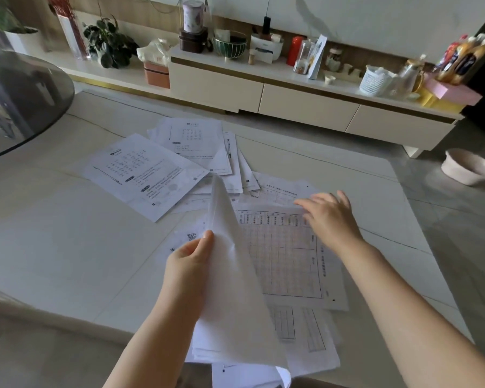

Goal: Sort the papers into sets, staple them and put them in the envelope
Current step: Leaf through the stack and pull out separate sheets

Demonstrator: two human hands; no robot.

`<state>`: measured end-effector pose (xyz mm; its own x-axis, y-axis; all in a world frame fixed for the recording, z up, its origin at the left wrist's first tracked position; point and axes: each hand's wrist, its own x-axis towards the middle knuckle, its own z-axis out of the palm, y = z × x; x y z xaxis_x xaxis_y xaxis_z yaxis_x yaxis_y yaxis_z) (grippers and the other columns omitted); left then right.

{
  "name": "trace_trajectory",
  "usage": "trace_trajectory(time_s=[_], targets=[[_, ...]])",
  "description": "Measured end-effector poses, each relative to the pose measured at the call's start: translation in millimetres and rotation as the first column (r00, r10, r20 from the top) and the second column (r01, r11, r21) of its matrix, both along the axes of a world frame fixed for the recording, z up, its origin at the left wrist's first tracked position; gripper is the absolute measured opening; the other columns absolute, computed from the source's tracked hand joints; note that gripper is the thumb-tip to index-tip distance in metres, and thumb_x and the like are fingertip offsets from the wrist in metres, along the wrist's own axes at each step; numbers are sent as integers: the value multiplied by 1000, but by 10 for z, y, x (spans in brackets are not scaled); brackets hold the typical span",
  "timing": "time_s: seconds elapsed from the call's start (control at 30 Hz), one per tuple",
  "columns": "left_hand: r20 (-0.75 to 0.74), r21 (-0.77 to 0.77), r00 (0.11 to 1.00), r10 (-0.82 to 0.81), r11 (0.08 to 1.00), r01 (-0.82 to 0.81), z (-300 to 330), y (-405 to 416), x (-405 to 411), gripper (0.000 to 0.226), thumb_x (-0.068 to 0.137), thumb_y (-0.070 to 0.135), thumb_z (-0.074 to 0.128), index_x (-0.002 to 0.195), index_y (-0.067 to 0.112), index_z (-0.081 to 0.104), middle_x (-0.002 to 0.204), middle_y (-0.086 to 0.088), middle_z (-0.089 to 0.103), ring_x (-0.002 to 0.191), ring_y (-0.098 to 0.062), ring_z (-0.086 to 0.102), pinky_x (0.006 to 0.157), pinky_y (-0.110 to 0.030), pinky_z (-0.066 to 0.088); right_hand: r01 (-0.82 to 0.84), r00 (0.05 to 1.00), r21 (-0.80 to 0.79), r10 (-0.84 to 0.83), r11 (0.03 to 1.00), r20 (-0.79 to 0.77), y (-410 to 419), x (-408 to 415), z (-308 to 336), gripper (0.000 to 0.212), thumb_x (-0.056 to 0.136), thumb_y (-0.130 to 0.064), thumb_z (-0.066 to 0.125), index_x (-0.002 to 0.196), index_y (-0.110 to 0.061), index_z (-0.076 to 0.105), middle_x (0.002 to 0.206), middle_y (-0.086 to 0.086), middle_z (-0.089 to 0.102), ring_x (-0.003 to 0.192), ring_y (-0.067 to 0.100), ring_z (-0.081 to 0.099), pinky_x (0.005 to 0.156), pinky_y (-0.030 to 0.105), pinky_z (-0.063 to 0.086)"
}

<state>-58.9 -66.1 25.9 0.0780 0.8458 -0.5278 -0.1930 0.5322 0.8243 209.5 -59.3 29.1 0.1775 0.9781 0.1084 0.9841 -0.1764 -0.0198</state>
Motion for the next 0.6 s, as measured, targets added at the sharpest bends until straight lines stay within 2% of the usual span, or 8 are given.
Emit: trace_trajectory(time_s=[0.07,0.13,0.23,0.27,0.33,0.4,0.5,0.6], targets=[[-11,-2,1000,5,1000,-5,-37,18,-36,23,86,41,67,85,19,75,88,-14,74,93,-37,68,90,-56,51,37,999,8,-37,999,-16,-17,9,-72,45,92,-19,59,136,-22,51,137,-2,54,132,22,41,110,43,24],[-18,-6,1000,-1,1000,1,-78,29,-70,23,85,43,66,81,23,76,91,-13,74,96,-37,67,91,-57,50,173,970,8,-169,985,-173,-194,7,-194,50,91,-19,60,139,-16,47,141,4,50,131,26,42,106,40,31],[-17,-21,1000,-16,1000,16,-121,17,-77,22,84,46,66,78,27,76,94,-15,73,93,-37,67,91,-58,50,445,767,-161,-468,881,-439,-613,-56,-419,46,88,-27,64,129,-11,51,130,11,55,118,31,50,93,42,44],[-13,-25,1000,-19,1000,19,-131,8,-67,23,84,46,66,78,26,76,94,-15,73,91,-37,68,91,-58,50,503,715,-223,-547,835,-436,-741,-81,-486,47,86,-33,65,125,-11,52,126,11,56,115,31,51,90,41,45],[-11,-29,1000,-26,999,26,-131,-18,-33,24,85,45,67,80,23,76,91,-14,73,89,-37,68,90,-58,50,576,685,-324,-659,751,-310,-922,-117,-561,58,81,-49,65,124,-13,49,127,11,52,116,31,49,90,40,43],[-15,-28,1000,-27,999,26,-130,-36,9,24,85,44,67,81,21,76,89,-14,74,91,-38,68,89,-57,51,606,641,-377,-710,701,-290,-994,-126,-568,70,76,-55,68,127,-13,44,128,12,47,118,32,48,92,41,42],[-24,-21,999,-30,999,30,-124,-54,62,25,86,42,66,82,18,74,89,-15,73,83,-35,67,89,-57,51,590,519,-433,-731,681,-442,-1016,-95,-578,68,74,-42,76,125,-12,42,122,8,53,109,28,54,90,39,45],[-38,-11,999,-29,1000,29,-141,-60,104,25,86,41,67,82,18,74,85,-12,73,80,-32,66,89,-58,51,564,460,-379,-661,733,-593,-1067,-53,-579,49,78,-24,76,118,-12,50,107,3,59,90,18,53,71,29,41]])
